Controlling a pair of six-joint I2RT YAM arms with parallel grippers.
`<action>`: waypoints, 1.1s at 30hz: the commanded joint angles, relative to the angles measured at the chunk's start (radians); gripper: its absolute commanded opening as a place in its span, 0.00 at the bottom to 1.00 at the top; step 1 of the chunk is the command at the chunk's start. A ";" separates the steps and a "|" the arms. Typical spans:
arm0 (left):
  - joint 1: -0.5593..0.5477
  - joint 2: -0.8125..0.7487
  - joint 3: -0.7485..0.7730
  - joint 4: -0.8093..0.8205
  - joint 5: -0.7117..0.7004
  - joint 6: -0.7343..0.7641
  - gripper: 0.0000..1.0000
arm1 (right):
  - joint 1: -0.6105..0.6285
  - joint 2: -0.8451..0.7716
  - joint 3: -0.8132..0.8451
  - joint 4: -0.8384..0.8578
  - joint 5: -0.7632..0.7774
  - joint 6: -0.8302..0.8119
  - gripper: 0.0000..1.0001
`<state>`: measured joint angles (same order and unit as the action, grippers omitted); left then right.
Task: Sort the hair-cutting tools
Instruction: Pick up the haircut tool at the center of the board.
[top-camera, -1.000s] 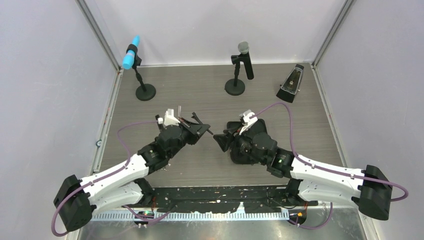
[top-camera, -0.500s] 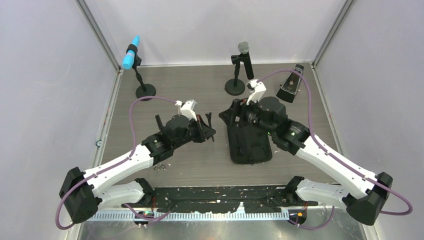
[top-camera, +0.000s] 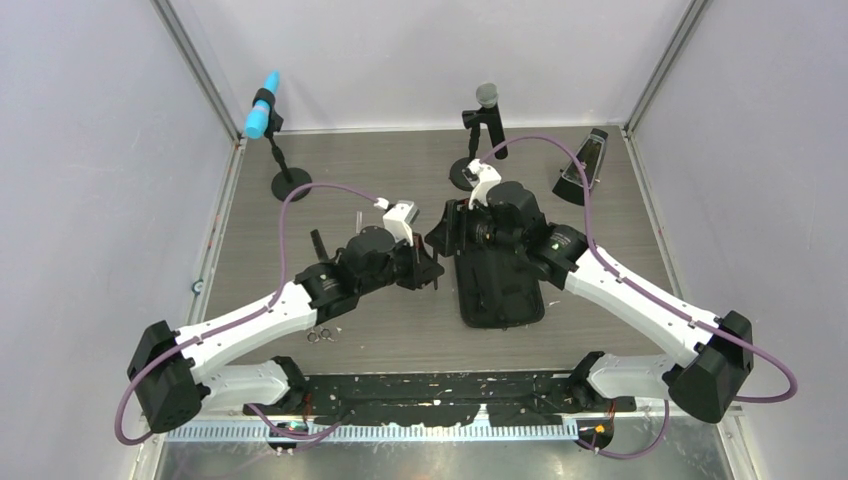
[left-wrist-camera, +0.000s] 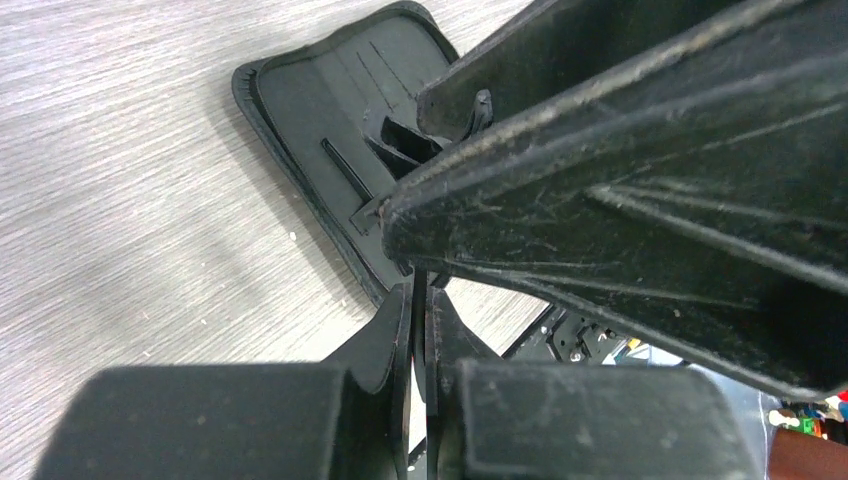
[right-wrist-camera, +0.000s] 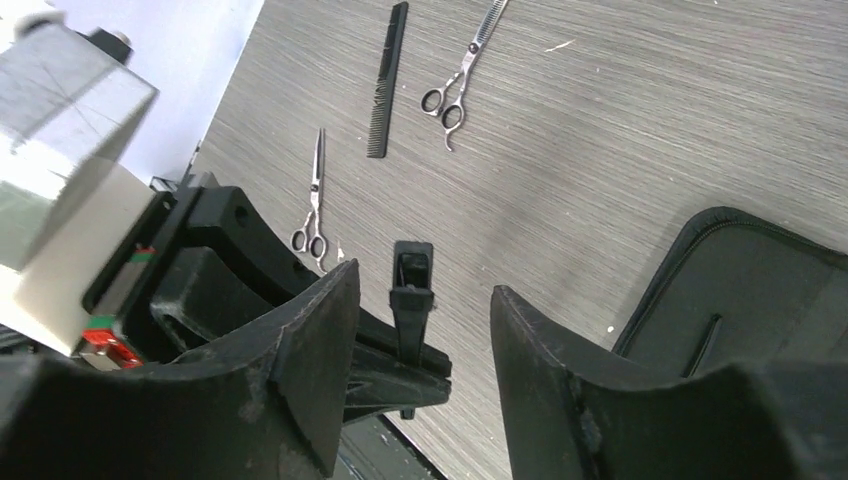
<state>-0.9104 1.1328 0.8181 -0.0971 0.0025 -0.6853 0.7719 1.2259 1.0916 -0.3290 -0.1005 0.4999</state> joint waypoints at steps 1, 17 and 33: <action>-0.013 0.013 0.044 0.007 0.041 0.033 0.00 | -0.022 -0.006 -0.009 0.090 -0.054 0.026 0.55; -0.018 0.043 0.049 0.005 0.026 0.017 0.28 | -0.086 0.000 -0.108 0.188 -0.141 0.035 0.05; -0.012 0.227 0.098 -0.050 -0.013 -0.091 0.71 | -0.363 0.003 -0.191 0.193 -0.157 -0.161 0.05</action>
<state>-0.9226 1.2930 0.8513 -0.1303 -0.0257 -0.7322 0.4507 1.2282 0.9043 -0.1802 -0.2638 0.4179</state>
